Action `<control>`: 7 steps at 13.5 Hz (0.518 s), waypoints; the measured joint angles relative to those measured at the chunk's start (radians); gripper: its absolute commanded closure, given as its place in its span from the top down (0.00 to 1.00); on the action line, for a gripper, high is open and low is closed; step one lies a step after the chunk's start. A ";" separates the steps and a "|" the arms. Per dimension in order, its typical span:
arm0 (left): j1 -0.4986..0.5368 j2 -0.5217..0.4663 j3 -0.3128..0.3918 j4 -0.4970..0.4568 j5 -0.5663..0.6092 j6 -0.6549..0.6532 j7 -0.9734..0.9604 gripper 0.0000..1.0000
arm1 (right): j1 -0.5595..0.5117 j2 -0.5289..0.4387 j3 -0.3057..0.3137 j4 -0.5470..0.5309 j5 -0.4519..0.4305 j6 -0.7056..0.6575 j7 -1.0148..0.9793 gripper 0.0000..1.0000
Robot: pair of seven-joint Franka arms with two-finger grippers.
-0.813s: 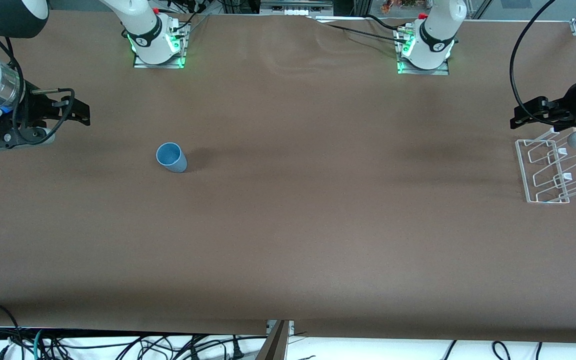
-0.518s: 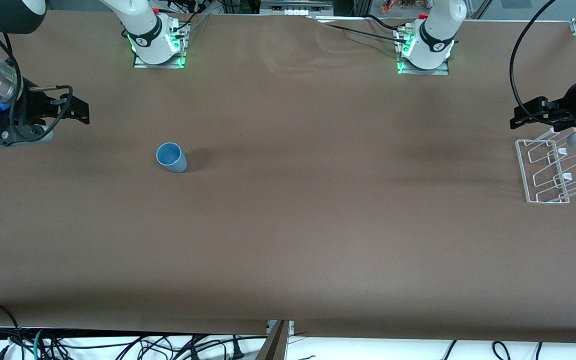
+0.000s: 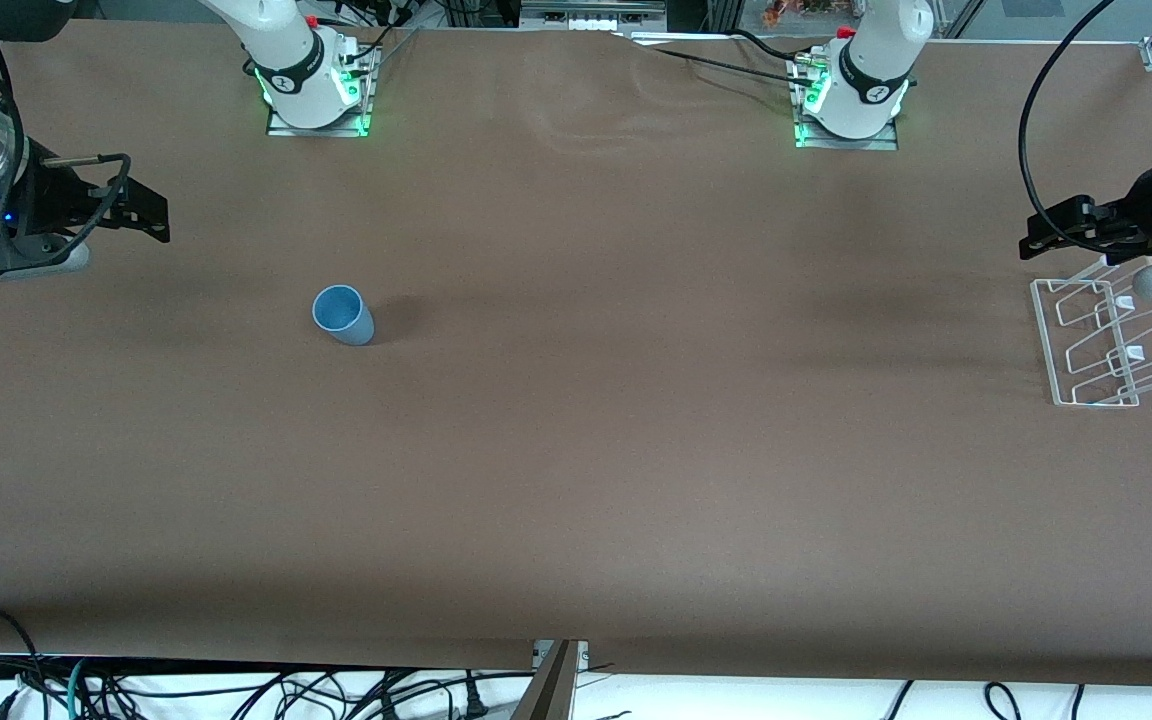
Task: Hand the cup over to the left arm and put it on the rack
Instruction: 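Move the right gripper toward the light blue cup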
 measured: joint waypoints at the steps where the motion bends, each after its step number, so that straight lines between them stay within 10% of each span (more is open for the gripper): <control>1: 0.000 0.000 0.000 0.000 0.000 0.000 0.000 1.00 | -0.001 0.000 0.000 0.000 0.000 0.000 0.000 0.99; 7: 0.000 0.000 0.000 0.000 0.000 0.000 0.000 1.00 | 0.004 0.039 0.010 0.000 0.000 0.000 0.000 0.99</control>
